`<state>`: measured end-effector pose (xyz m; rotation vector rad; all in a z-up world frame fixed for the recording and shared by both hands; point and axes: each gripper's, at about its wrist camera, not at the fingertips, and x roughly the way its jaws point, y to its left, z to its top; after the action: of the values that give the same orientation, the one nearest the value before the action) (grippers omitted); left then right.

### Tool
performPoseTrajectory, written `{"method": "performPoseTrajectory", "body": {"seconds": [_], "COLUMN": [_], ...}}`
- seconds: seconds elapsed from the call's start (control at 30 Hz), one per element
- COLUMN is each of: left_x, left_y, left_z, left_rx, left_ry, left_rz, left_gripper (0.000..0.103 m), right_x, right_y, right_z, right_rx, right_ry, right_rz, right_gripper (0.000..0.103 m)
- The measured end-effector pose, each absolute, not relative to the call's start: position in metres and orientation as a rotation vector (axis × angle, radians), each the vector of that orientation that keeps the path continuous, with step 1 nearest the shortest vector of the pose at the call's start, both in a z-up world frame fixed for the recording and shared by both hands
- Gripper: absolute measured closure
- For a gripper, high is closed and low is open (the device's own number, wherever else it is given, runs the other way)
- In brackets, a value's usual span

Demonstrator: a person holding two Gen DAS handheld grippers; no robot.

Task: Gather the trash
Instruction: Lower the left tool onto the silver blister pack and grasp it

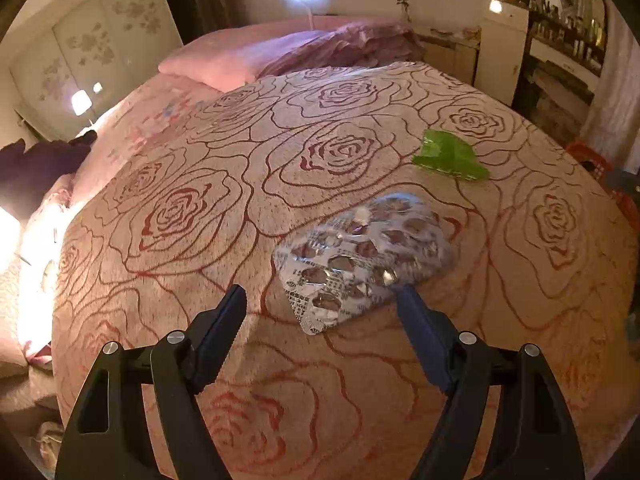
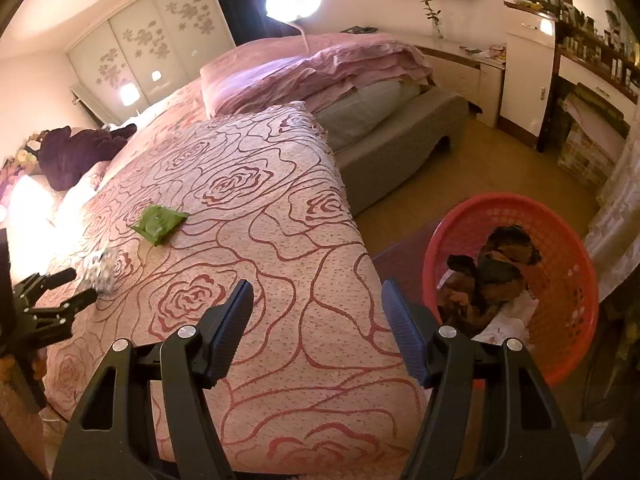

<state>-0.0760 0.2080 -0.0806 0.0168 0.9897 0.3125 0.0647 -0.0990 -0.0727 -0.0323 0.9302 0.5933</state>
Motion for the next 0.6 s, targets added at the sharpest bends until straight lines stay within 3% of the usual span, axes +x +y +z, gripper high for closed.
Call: {"method": "performPoseTrajectory", "body": {"seconds": [0.6], "left_x": [-0.030], "left_y": [0.221], "left_z": [-0.087], "left_rx": [-0.079], "left_ry": [0.993], "left_rz": [0.232], "left_gripper": [0.028], "right_x": [0.072], "right_y": [-0.096], "right_z": [-0.074], "right_rx": [-0.034], "right_ry": [0.946], "right_rz": [0.584], "right_gripper": [0.039]}}
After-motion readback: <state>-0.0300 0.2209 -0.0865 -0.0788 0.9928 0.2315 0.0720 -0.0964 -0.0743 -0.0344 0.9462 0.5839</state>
